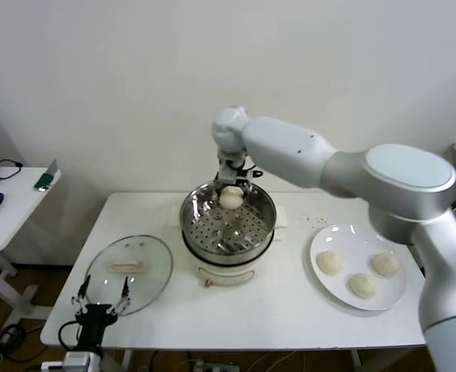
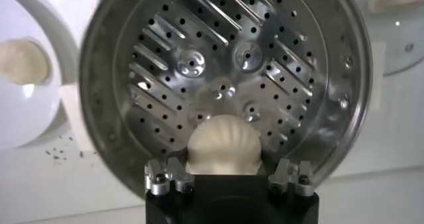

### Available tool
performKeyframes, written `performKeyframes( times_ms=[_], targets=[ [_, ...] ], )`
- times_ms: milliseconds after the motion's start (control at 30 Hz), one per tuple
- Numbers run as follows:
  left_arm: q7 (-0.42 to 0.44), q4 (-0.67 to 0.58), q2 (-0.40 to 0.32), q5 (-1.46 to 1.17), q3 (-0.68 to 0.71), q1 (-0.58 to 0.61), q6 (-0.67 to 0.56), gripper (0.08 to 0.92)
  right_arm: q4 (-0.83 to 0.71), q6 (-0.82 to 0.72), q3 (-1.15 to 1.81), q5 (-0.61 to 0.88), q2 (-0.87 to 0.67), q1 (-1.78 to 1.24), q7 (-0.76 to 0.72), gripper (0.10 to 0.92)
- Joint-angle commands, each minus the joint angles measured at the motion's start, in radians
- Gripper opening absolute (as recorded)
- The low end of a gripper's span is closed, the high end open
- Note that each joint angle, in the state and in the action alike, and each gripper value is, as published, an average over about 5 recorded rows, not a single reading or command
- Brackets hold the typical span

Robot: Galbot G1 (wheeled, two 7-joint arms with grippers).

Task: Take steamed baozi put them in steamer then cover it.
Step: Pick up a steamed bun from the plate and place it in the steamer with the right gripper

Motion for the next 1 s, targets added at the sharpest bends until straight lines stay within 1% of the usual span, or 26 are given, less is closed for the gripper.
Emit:
performKeyframes(
  times_ms=[33, 133, 433, 600, 667, 833, 1000],
  targets=[
    [-0.002, -0.001, 0.001, 0.004, 0.007, 0.005, 0.001, 0.823, -0.072, 0.053, 0.072, -0.23, 0.058, -0.092, 0.055, 0.729],
    [-0.001, 0.0, -0.002, 0.008, 0.011, 0.007, -0.001, 0.823, -0.101, 0.064, 0.094, -0.279, 0.065, -0.103, 0.075, 0.729],
    [-0.001, 0.002, -0.003, 0.011, 0.008, 0.011, -0.001, 0.823, -0.122, 0.064, 0.103, -0.307, 0.075, -0.117, 0.09, 0.734],
    [-0.003, 0.003, -0.002, 0.013, 0.006, 0.01, 0.0, 0.823, -0.102, 0.057, 0.11, -0.318, 0.062, -0.121, 0.097, 0.803],
    [-0.006, 0.003, -0.004, 0.013, 0.006, 0.012, 0.001, 0.823, -0.088, 0.056, 0.119, -0.307, 0.051, -0.111, 0.09, 0.816],
    [-0.008, 0.001, -0.007, 0.014, 0.007, 0.016, 0.001, 0.823, -0.028, 0.052, 0.114, -0.203, 0.004, -0.061, 0.057, 0.823],
    [-0.008, -0.003, -0.012, 0.016, 0.009, 0.019, 0.002, 0.823, 0.071, 0.018, 0.053, 0.024, -0.092, 0.029, 0.046, 0.823]
  ],
)
